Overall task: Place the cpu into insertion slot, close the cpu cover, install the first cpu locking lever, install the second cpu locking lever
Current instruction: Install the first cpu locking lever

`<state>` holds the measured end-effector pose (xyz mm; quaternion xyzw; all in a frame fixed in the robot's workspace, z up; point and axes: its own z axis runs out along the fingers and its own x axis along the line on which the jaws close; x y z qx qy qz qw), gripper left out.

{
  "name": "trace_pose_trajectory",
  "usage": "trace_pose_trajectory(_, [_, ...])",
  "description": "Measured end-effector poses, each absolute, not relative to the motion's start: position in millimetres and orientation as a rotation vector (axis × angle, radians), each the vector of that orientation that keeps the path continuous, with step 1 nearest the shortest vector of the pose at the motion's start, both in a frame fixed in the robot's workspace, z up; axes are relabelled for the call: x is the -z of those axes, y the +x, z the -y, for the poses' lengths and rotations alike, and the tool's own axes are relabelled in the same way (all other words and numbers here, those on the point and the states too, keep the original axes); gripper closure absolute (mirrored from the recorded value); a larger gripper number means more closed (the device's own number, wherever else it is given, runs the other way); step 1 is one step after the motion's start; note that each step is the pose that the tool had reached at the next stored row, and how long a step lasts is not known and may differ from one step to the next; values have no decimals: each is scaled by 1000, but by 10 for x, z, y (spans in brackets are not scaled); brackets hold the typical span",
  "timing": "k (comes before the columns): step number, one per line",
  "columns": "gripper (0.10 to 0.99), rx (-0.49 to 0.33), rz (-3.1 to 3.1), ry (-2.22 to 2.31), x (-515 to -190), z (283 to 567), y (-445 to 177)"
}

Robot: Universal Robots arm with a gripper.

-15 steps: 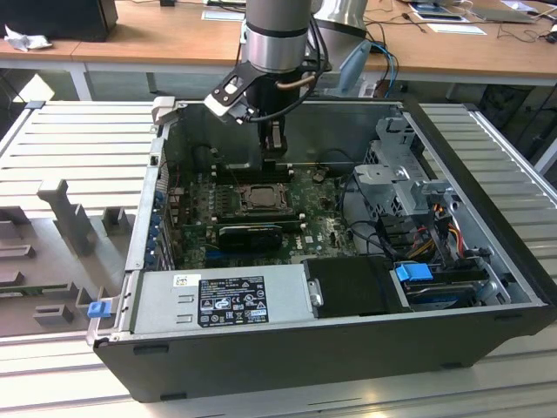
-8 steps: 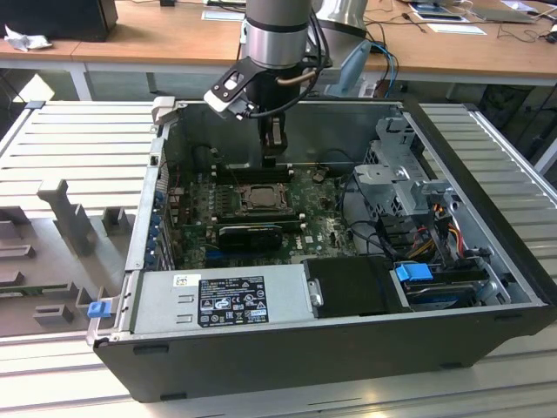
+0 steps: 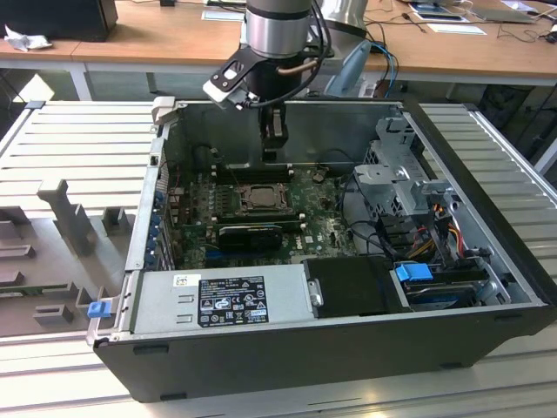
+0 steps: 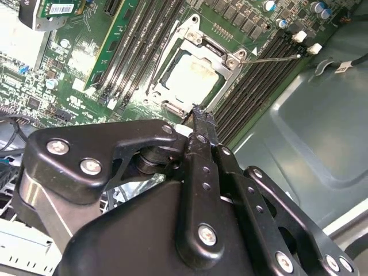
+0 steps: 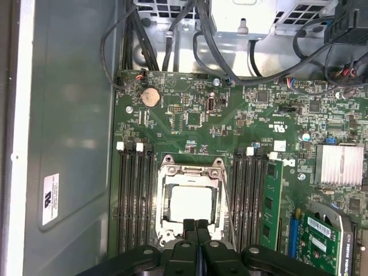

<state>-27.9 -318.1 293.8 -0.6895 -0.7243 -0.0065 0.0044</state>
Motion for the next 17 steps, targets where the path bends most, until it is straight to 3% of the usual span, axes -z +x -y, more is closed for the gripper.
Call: trace_pose_trajectory(17, [980,19,2356,-2062,-3125,3180,-278])
